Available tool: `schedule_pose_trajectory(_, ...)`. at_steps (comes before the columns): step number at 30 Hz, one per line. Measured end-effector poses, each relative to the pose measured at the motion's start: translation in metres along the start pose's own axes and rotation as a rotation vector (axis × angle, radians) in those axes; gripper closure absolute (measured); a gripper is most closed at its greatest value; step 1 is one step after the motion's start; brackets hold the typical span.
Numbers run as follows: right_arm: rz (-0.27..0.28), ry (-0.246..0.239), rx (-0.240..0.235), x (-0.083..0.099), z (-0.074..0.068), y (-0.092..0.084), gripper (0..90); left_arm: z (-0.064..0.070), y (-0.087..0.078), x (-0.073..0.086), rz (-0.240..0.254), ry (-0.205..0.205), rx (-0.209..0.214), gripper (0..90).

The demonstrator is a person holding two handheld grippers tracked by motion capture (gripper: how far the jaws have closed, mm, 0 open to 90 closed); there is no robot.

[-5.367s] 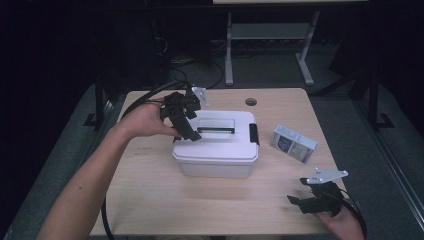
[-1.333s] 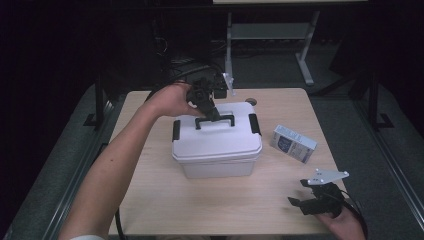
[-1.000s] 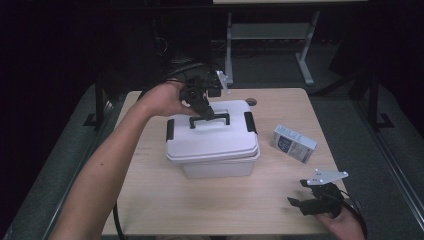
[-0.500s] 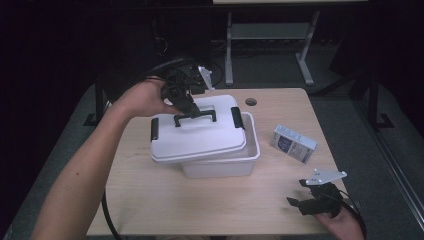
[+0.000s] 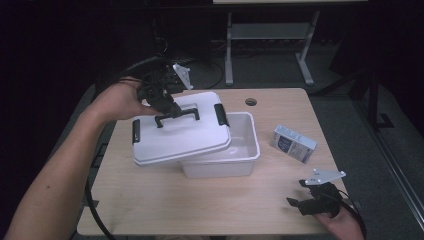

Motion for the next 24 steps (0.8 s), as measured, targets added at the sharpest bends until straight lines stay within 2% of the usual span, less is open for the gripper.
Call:
schedule_pose_trajectory(4, 0.002, 0.002, 0.002, -0.001, 0.0, 0.0, 21.3, 0.0, -0.007, 0.012, -0.01, -0.008, -0.01, 85.0)
schedule_pose_trajectory(14, -0.002, 0.002, 0.008, 0.0, 0.001, 0.001, 21.3, 0.001, -0.021, 0.039, -0.01, -0.059, -0.034, 85.0)
schedule_pose_trajectory(24, -0.008, -0.001, 0.013, 0.0, 0.002, 0.001, 21.3, 0.002, -0.027, 0.061, -0.014, -0.094, -0.04, 85.0)
Point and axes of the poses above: each handheld gripper's, and its own axes: y roughly forward along the jaws, x roughly out of its underside, z roughly to its right, the point moved 7 cm from there along y, roughly forward along the jaws, and after that the axes turned 9 degrees about z, right-handed, at the moved point
